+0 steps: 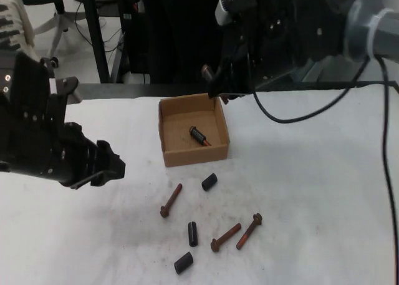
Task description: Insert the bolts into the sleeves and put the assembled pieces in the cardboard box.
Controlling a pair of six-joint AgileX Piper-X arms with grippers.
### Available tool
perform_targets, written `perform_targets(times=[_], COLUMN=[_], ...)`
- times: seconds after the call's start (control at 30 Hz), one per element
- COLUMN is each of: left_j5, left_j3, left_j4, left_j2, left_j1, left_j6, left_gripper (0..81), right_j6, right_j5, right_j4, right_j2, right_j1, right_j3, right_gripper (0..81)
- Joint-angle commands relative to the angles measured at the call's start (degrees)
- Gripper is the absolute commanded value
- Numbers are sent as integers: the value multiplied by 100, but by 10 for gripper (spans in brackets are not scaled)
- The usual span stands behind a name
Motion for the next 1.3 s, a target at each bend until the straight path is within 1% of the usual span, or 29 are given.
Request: perform_targets(times=[0.0,0.2,0.63,0.77,0.93,1.07,1.1,1.13,1.2,1.27], left_j5=[-1,-1,-1,-1,-1,-1,-1,-1,-1,-1], left_j3=[-72,-72,-72,-72,-72,-72,-72,-72,-72,-72], left_j4=[19,159,701,872,1033,1005,1005,1005,1008,1008], left_j2=[-248,-554,-1032,-1095,-1095,-1095,-1095,-1095,-1095,-1095], left_j1=[-84,-212,-211,-211,-211,-211,-211,-211,-211,-211], left_j6=[38,38,131,212,295,295,295,295,348,348], left_gripper=[540,540,540,540,540,540,540,540,540,540], right_j6=[-34,-94,-96,-124,-422,-435,-435,-435,-449,-439], right_j5=[-50,-2,279,446,897,901,881,855,825,671], right_j4=[101,299,255,285,272,273,298,325,313,252], right_j2=[441,1134,2294,2505,2590,2590,2590,2590,2590,2590], right_j1=[-10,-10,-26,-55,-153,-276,-303,-315,-321,-321], right_j3=[-451,-984,-1920,-2056,-2063,-2063,-2088,-2101,-2100,-2100], right_gripper=[8,8,8,8,8,2,14,50,160,330])
